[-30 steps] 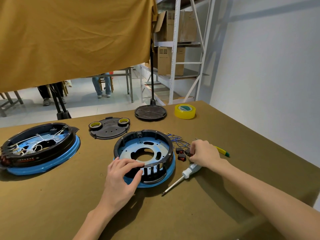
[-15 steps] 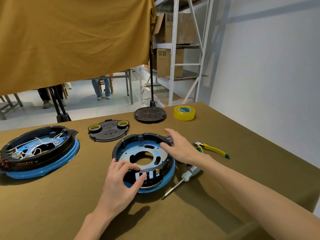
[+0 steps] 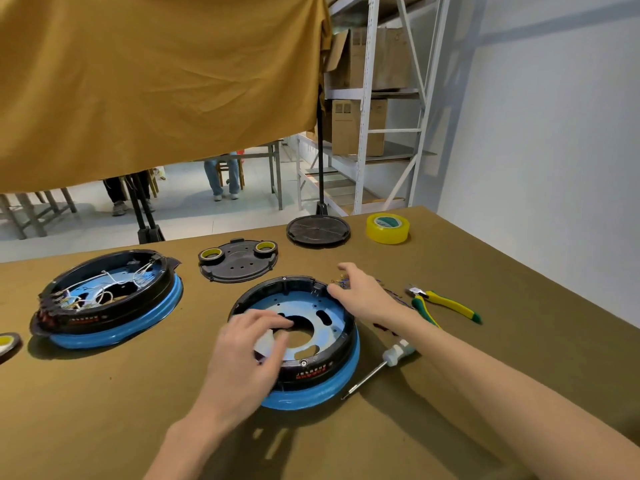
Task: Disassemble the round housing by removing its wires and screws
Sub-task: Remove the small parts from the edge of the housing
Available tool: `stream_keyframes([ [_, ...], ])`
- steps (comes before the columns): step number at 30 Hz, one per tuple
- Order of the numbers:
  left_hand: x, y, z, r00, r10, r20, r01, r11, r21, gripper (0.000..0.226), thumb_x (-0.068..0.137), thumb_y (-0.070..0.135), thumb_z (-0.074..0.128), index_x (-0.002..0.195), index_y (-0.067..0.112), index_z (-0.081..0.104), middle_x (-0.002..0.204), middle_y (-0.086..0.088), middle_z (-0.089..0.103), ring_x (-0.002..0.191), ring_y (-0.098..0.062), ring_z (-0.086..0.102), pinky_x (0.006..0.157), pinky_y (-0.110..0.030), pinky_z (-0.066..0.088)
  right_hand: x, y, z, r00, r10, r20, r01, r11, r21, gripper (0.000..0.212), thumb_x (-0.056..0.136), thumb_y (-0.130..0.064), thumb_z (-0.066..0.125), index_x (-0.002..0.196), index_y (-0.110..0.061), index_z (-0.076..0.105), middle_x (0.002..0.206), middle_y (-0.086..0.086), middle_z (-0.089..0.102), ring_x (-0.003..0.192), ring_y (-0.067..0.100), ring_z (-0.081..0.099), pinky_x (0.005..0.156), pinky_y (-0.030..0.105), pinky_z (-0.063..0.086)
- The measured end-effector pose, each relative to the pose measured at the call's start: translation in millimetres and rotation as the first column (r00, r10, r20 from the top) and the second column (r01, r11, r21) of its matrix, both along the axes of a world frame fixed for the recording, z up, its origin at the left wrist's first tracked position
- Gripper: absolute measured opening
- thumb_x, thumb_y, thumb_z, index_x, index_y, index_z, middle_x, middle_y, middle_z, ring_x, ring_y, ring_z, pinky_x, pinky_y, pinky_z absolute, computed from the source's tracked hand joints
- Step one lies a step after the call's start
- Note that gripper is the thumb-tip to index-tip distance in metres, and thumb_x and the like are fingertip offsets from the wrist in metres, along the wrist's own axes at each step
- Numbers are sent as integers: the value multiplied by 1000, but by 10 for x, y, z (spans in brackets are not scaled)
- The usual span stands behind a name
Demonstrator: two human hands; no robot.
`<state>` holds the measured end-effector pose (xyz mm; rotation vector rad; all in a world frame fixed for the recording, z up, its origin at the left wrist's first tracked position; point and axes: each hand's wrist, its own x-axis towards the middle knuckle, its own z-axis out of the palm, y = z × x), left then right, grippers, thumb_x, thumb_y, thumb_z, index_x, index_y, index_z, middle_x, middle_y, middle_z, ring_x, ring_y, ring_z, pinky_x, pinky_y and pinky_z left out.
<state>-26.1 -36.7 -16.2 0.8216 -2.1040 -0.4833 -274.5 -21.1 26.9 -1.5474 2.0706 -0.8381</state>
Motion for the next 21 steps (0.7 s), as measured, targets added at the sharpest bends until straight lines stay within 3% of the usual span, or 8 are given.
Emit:
stream_keyframes([
  [2,-127,100,-29,992,-59,113,60,998,-5,38,89,69,58,117,45,67,116,34,59,122,7,49,104,-21,33,71,-25,-97,999,39,3,-40,999,37,56,105,-23,50,156,-14,28,154,10,44,137,25,46,108,37,40],
  [5,-38,22,-98,973,-123,195,126,992,-6,49,82,83,54,115,48,68,117,36,60,123,10,46,108,-23,30,108,153,-220,997,59,-42,-58,998,7,55,101,-13,53,152,-15,33,152,8,45,137,24,45,109,37,41],
  [8,346,-211,-107,968,-148,201,149,989,11,42,84,78,58,114,50,68,123,38,57,133,4,43,112,-26,25,35,386,-228,989,-27,-148,28,1000,4,42,99,-41,55,136,-25,42,114,0,67,102,16,63,78,38,53],
  [11,660,-377,-85,984,-44,175,44,999,4,26,93,50,54,116,49,66,125,35,57,134,1,44,113,-31,24,12,446,-178,915,-178,-361,163,984,-72,33,98,-58,45,117,-32,50,88,-9,69,83,13,65,59,32,42],
  [13,573,-339,-47,987,-29,161,17,997,77,22,98,40,53,115,49,65,122,34,56,131,5,43,112,-34,31,21,331,-144,922,-193,-336,144,975,-167,33,101,-51,47,121,-27,56,103,-7,66,97,18,64,69,34,46],
  [16,175,-107,10,979,-23,205,-1,993,117,30,98,58,47,118,45,64,121,32,56,125,7,42,117,-37,32,17,103,-167,972,15,-235,-54,986,-159,37,106,-35,47,138,-18,55,139,2,53,131,20,49,105,34,41],
  [19,-91,65,-34,960,-8,280,2,1000,22,55,91,80,36,121,45,65,120,34,56,122,10,40,127,-35,14,6,68,-338,952,163,-258,-174,984,-22,38,109,-34,38,122,-18,69,162,3,35,154,16,17,121,34,19],
  [21,-121,79,-60,962,-7,274,10,1000,-11,59,86,85,37,117,45,67,117,34,59,120,12,42,127,-32,9,-3,142,-429,946,126,-299,-154,985,-72,45,109,-35,34,105,-17,75,164,2,32,155,11,9,121,31,13],
])
